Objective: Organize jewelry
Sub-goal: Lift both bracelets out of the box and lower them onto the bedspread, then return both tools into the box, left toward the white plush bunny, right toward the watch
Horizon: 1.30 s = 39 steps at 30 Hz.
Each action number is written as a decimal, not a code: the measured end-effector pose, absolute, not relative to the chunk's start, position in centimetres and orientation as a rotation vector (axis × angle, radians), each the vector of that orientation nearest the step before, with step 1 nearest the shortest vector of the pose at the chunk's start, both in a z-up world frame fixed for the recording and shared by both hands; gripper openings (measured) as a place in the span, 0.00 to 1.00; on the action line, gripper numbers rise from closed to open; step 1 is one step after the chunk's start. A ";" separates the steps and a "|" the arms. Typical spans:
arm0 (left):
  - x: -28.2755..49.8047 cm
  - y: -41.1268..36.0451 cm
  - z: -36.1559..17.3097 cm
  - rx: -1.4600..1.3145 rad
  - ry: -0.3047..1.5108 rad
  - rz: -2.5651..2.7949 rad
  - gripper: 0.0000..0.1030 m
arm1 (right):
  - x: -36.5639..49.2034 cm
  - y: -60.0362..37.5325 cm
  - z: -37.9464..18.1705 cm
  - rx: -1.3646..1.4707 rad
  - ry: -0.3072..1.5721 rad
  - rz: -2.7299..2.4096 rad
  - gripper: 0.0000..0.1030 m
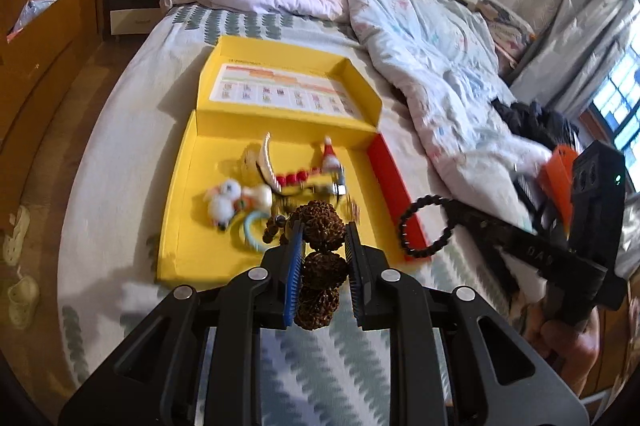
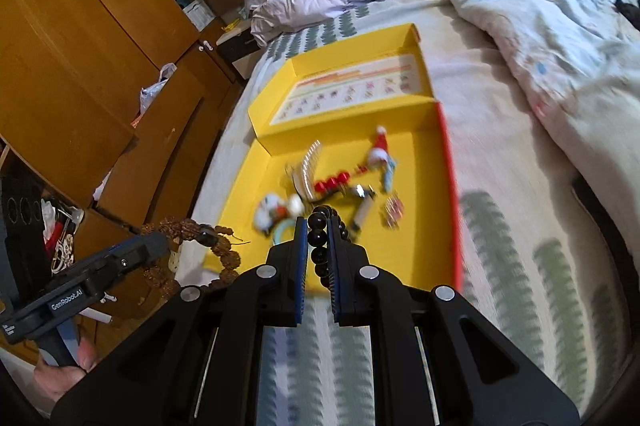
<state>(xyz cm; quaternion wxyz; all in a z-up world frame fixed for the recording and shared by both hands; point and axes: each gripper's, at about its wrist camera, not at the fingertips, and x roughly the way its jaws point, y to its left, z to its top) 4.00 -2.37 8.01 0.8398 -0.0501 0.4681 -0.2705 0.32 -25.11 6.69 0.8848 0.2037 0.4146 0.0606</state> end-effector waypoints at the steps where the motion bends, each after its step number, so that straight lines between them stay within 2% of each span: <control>1: 3.0 -2.3 7.6 -0.102 0.998 -0.582 0.20 | -0.8 -25.3 6.5 0.419 0.870 0.118 0.10; 11: -2.1 -1.7 2.5 -0.056 1.085 -0.621 0.20 | -7.8 -27.4 1.9 0.455 0.937 0.067 0.10; 22: 1.3 3.9 -4.7 -0.043 1.203 -0.455 0.20 | -6.4 -33.3 -3.8 0.523 1.047 -0.056 0.10; 33: 3.3 7.6 -7.0 -0.055 1.232 -0.336 0.20 | -5.5 -38.4 -6.2 0.553 1.085 -0.194 0.10; 35: 3.9 7.9 -7.3 -0.050 1.232 -0.314 0.20 | -5.3 -38.8 -6.7 0.540 1.099 -0.205 0.11; 37: 4.2 7.8 -7.6 -0.032 1.232 -0.288 0.21 | -5.0 -38.8 -7.2 0.471 1.136 -0.265 0.20; 39: 4.5 8.2 -7.7 -0.018 1.233 -0.253 0.25 | -5.0 -38.5 -7.0 0.401 1.129 -0.308 0.20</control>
